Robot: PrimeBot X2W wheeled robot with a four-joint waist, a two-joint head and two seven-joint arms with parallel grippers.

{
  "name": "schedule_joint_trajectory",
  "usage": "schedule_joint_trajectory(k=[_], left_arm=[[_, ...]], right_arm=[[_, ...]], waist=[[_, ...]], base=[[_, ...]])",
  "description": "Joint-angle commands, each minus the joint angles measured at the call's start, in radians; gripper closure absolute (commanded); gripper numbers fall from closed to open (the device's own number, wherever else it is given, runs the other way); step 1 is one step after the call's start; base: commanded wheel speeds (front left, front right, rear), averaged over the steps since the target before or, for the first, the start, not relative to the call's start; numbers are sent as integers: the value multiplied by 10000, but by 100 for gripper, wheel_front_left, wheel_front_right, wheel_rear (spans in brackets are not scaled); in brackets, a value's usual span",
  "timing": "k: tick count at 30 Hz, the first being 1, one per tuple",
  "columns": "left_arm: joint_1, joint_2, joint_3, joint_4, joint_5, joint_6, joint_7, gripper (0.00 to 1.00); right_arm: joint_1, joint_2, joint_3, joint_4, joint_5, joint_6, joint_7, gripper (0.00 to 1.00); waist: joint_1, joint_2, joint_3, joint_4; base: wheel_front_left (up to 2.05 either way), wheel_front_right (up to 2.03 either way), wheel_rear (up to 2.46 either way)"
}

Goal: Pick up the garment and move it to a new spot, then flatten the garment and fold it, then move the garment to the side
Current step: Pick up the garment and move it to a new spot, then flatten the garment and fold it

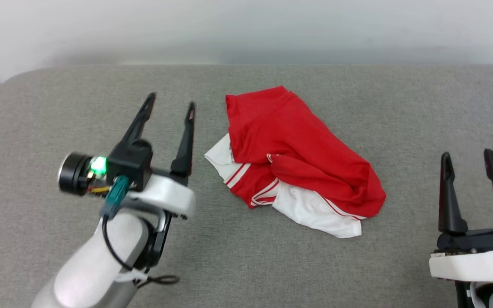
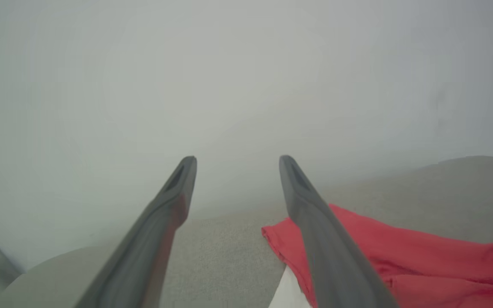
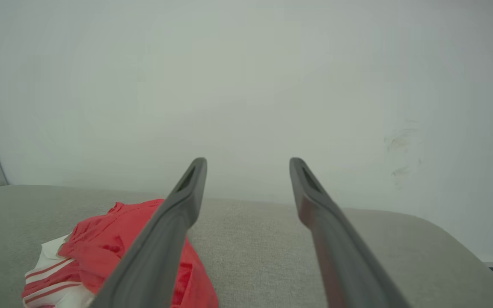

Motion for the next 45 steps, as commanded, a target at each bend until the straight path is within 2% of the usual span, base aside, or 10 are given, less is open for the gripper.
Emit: schedule_joint_trajectory(k=[1, 6, 10, 16, 24, 35, 45], left_arm=[[567, -115, 459, -280, 334, 109, -23, 0], [2090, -517, 1781, -714, 1173, 178, -24, 0], [3093, -1088, 2573, -829, 1725, -1, -25, 0], [4300, -1894, 3600, -734, 2415, -472, -25, 0], [5415, -2675, 4661, -605, 3163, -1124, -26, 0], [6166, -3281, 5546, -440, 3958, -2007, -26, 0], [6060, -3543, 5889, -386, 4293, -2382, -26, 0]], right_arm=[[202, 23, 27, 69, -31, -3, -24, 0], [377, 22, 69, 223, 130, -3, -24, 0], [539, 23, 141, 355, 258, -3, -23, 0], [877, 22, 194, 575, 573, -3, -24, 0], [1326, 23, 169, 805, 935, -3, -24, 0], [1696, 22, 204, 975, 1201, -3, -24, 0], [583, 22, 89, 284, 709, -3, -23, 0]], waist=[[1, 0, -159, 169], [1, 0, -359, 327], [1, 0, -545, 356], [1, 0, -860, 272], [1, 0, -1271, 156], [1, 0, -1530, 95], [1, 0, -1502, 142]], base=[[0, 0, 0], [0, 0, 0], [0, 0, 0], [0, 0, 0], [0, 0, 0], [0, 0, 0], [0, 0, 0]])
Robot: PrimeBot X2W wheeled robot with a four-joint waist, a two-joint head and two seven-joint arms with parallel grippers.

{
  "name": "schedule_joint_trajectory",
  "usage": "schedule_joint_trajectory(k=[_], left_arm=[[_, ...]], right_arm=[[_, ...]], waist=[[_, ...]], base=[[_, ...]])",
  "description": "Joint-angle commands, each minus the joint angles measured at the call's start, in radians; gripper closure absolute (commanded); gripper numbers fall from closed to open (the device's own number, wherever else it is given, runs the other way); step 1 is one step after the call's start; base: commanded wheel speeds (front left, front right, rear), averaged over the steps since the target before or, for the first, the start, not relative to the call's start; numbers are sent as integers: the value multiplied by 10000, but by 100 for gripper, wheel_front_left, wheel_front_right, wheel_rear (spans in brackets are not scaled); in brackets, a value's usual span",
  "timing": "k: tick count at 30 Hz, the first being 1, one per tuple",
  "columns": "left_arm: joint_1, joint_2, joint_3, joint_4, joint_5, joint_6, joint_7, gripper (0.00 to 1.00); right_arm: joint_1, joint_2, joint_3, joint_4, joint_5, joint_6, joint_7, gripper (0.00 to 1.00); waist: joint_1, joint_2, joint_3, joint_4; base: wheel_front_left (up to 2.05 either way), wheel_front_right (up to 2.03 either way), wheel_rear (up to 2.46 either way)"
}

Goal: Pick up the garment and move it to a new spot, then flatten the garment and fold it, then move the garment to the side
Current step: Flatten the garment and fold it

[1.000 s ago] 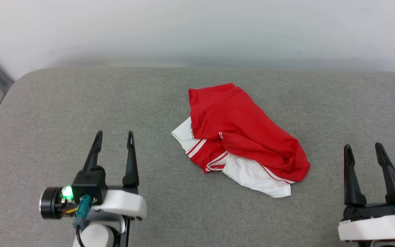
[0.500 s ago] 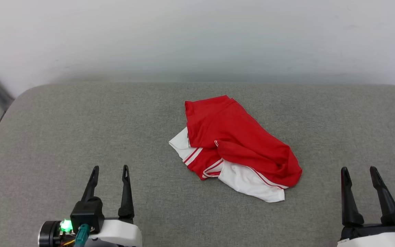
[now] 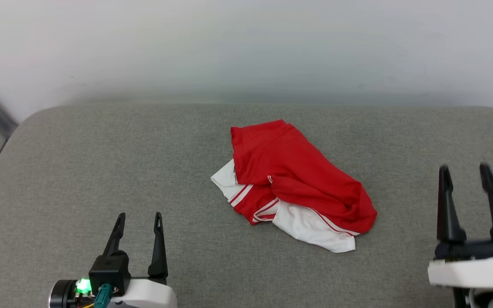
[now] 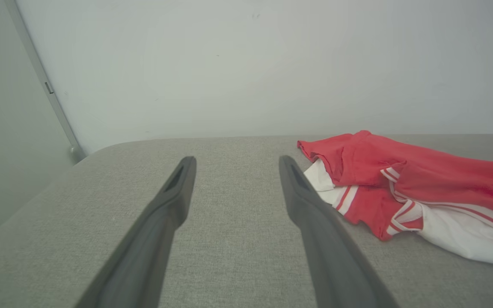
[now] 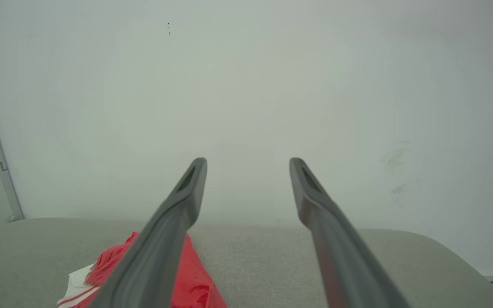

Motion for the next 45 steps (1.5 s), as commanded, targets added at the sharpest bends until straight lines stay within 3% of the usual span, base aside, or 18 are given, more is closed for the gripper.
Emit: schedule_joint_trajectory(k=[1, 7, 14, 20, 26, 33, 44, 45], left_arm=[[-53, -26, 68, -22, 101, -55, -26, 0], [-179, -193, 187, -93, 169, -208, -26, 0], [-443, -308, 310, -99, 236, -335, -26, 0], [-750, -381, 285, -139, 254, -410, -26, 0], [-1118, -426, 243, -210, 213, -409, -26, 0], [-1688, -451, 81, -289, 163, -407, -26, 0], [-2386, -450, -297, -258, -184, -161, -27, 0], [-2410, -452, -304, -235, -183, -167, -27, 0]], right_arm=[[-396, 24, 62, -190, -160, -3, -23, 0], [-2189, -216, 823, -642, -327, -3, -23, 0], [-5118, -2616, 4156, 915, 836, -3, 434, 0], [-7152, -4561, 7827, 1476, 3164, -5, 3725, 0], [-8742, -5948, 10858, 1242, 5753, -5, 7129, 0], [-10047, -6593, 13090, 1405, 7148, -5, 9564, 0], [-9948, -6401, 14027, 2400, 7143, -9, 10440, 0], [-9758, -6382, 14059, 2356, 7033, -9, 10522, 19]], waist=[[0, -1, 36, 15], [0, -1, 392, 38], [0, -1, 936, 26], [0, -1, 1463, 160], [0, -1, 2172, 351], [0, -1, 3204, 660], [0, -1, 4303, 1053], [0, -1, 4306, 1048]], base=[[0, 0, 0], [0, 0, 0], [0, 0, 0], [0, 0, 0], [0, 0, 0], [0, 0, 0], [0, 0, 0], [0, 0, 0]])
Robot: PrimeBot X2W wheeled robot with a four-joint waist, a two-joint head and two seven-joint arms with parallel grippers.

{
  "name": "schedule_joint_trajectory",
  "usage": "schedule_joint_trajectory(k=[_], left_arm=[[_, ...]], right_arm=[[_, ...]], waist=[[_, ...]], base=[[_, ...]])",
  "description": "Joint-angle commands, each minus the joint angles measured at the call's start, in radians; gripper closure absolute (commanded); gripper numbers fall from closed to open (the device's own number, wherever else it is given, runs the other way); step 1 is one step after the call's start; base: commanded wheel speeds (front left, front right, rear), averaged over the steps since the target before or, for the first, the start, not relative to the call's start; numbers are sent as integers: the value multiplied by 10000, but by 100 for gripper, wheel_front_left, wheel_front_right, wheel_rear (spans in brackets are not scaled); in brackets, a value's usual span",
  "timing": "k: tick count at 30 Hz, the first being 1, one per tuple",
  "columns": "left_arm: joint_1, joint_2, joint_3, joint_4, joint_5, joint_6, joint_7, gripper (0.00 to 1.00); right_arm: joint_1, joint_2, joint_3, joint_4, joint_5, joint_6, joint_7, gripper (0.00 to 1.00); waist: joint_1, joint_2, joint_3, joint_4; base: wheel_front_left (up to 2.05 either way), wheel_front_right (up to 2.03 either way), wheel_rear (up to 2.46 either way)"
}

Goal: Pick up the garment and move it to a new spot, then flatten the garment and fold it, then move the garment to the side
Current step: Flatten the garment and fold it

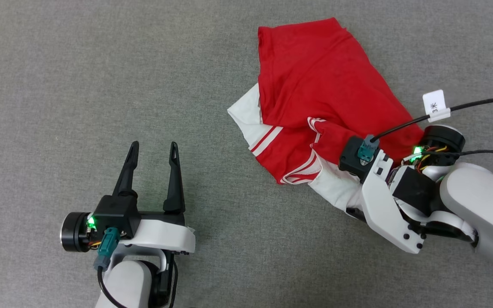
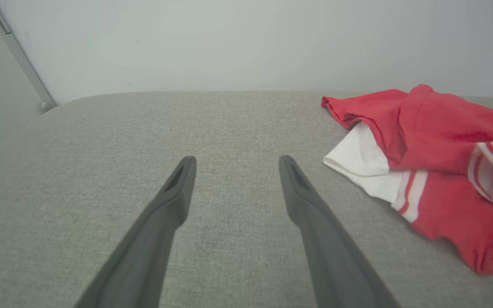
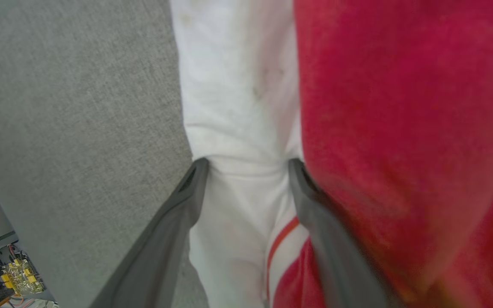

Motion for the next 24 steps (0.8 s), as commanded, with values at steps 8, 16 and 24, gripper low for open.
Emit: schedule_joint_trajectory(k=[8, 16, 24], left_arm=[[157, -5, 109, 232, 61, 2, -27, 0], [779, -7, 269, 339, 163, -80, -27, 0], [1141, -6, 400, 321, 237, -207, -27, 0]], right_arm=[[602, -143, 308, -207, -182, -9, -991, 100], [1109, -1479, 250, -1234, 227, -12, -2074, 100], [3364, -3111, 248, -1295, 478, -11, -2246, 100]], waist=[[-1, -1, -857, -285], [-1, -1, -2044, -719], [-1, -1, -2399, -904]], base=[[0, 0, 0], [0, 0, 0], [0, 0, 0]])
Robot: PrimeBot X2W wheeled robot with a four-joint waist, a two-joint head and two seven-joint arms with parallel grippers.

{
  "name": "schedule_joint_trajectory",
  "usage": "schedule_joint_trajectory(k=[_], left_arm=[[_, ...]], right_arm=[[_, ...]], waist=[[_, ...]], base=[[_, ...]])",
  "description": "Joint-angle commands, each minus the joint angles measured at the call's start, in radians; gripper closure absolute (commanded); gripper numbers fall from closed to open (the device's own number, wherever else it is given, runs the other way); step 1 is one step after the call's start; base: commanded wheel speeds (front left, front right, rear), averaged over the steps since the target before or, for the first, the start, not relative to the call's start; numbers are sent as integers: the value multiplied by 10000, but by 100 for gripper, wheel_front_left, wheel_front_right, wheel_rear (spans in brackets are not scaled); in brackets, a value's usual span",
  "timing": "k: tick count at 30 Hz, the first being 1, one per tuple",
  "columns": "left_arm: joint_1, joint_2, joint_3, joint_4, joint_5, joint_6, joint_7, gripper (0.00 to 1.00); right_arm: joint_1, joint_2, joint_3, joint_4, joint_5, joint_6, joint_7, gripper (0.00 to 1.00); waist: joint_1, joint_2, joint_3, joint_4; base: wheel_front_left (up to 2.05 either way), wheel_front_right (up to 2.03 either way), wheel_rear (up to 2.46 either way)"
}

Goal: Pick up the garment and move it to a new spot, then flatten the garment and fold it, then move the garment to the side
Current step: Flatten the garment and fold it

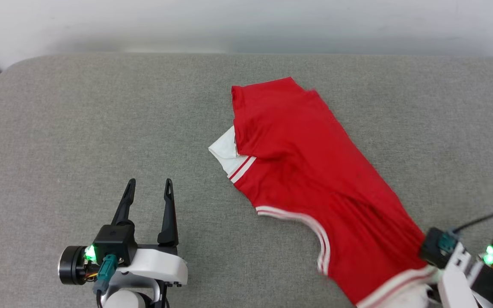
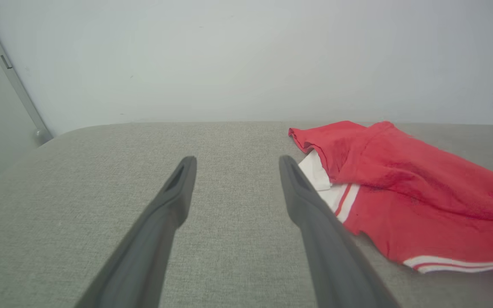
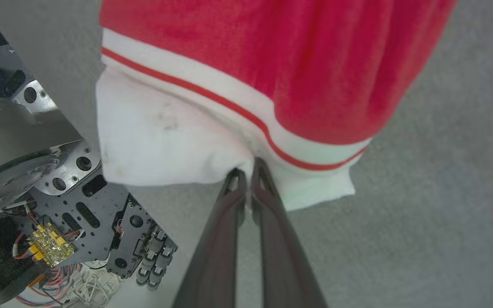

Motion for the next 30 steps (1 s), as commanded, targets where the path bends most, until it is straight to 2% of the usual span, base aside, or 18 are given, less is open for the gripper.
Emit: schedule_joint_trajectory(k=[1, 5, 8, 9, 10, 11, 14, 15, 16, 22, 26, 30], left_arm=[[53, -6, 42, -15, 69, -18, -27, 0], [61, -6, 46, -19, 75, -18, -27, 0], [202, -8, 128, 29, 79, -20, -27, 0], [259, -8, 159, 52, 93, -30, -27, 0], [289, -6, 182, 79, 105, -46, -27, 0], [308, -6, 213, 87, 135, -65, -27, 0], [443, -7, 371, 93, 261, -128, -27, 0], [443, -7, 371, 93, 261, -128, -27, 0], [444, -4, 459, 67, 324, -163, -27, 0], [373, 67, 659, 3, 425, -290, -27, 0], [115, 196, 769, -62, 514, -416, -27, 0], [-348, 409, 860, -104, 543, -680, -27, 0]], right_arm=[[643, -216, 18, 366, 234, -3, -252, 100], [1192, -344, 26, 953, 178, -5, -720, 100], [1538, -36, -369, 1241, 576, -8, -1488, 100], [1583, 39, -548, 1276, 646, -9, -1721, 92], [1586, 59, -732, 1295, 602, -8, -1945, 52], [1592, 81, -967, 1304, 497, -8, -2218, 0], [1874, 97, -1809, 1110, 260, -5, -2961, 0], [1874, 97, -1809, 1110, 260, -5, -2961, 0], [2009, 44, -2340, 933, 183, -5, -3190, 0], [2461, 227, -3898, 571, -410, -5, -3811, 0], [3148, 1041, -5749, 549, -1200, -5, -4917, 0], [4211, 2487, -8041, 829, -2389, -5, -6062, 0]], waist=[[0, -1, -29, -25], [0, -1, -43, -13], [0, -1, -183, -105], [0, -1, -255, -139], [0, -1, -331, -168], [0, -1, -417, -209], [0, -1, -724, -368], [0, -1, -724, -368], [0, -1, -841, -445], [0, -1, -1006, -573], [0, -1, -1061, -631], [0, -1, -1058, -655]], base=[[0, 0, 0], [0, 0, 0], [0, 0, 0], [0, 0, 0], [0, 0, 0], [0, 0, 0], [0, 0, 0], [0, 0, 0], [0, 0, 0], [0, 0, 0], [0, 0, 0], [0, 0, 0]])
